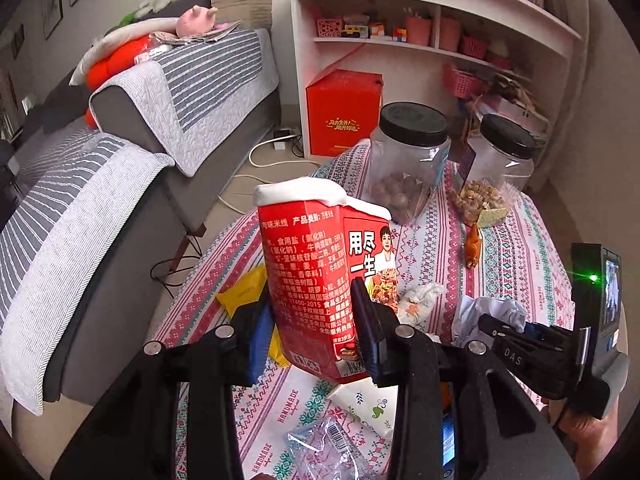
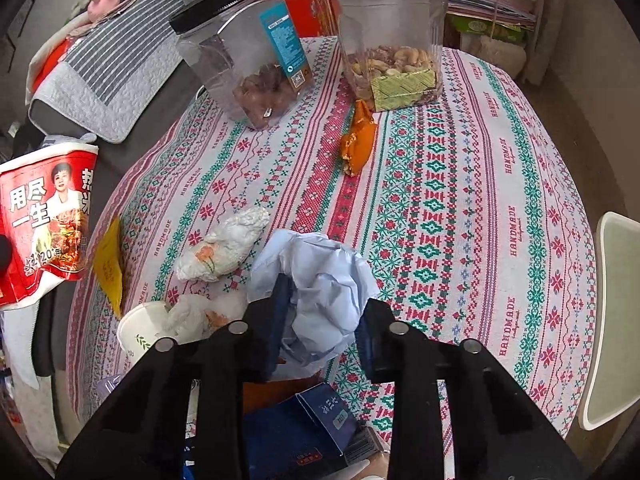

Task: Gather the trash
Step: 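Carry the crumpled paper over the white bin and open the right gripper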

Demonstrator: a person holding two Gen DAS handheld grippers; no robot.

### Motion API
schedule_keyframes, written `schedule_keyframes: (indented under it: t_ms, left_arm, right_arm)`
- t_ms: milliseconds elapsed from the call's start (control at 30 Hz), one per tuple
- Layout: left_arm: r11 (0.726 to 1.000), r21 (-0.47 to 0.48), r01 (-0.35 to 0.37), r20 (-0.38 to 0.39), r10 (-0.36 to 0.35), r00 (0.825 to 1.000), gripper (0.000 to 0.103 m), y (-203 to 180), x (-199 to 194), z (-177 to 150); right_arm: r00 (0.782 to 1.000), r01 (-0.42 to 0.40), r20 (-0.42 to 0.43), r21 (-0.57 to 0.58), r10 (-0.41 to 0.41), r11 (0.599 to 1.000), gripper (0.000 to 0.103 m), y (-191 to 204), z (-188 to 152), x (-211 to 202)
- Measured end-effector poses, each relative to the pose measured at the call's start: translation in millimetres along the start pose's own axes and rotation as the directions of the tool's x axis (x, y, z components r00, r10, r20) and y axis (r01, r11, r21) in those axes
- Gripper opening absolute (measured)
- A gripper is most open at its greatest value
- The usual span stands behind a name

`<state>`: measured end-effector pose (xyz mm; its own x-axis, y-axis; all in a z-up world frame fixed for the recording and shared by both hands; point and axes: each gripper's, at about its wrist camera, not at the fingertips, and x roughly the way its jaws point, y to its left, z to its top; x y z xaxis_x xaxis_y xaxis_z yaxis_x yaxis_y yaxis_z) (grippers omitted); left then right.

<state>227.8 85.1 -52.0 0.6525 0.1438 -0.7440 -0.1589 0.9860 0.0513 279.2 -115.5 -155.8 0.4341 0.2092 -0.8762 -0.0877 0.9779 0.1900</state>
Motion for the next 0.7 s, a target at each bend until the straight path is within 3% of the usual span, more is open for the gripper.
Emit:
schedule_keyframes:
  t_ms: [67, 700]
  left_arm:
    - [1.0, 0.0, -0.003, 0.005, 0.003, 1.0, 0.037, -1.0, -1.8, -0.7]
    - [0.999, 0.015, 0.044, 0.067, -0.045, 0.997, 0.037, -30.8, -28.8, -8.5]
  right_arm:
    - [1.0, 0.011, 0.021, -0.015, -0.01, 1.0, 0.018, 1.9, -0.9, -4.5]
    - [0.973, 0.014, 0.23, 0.004, -0.015, 1.0, 0.017, -31.8, 1.0, -91.7]
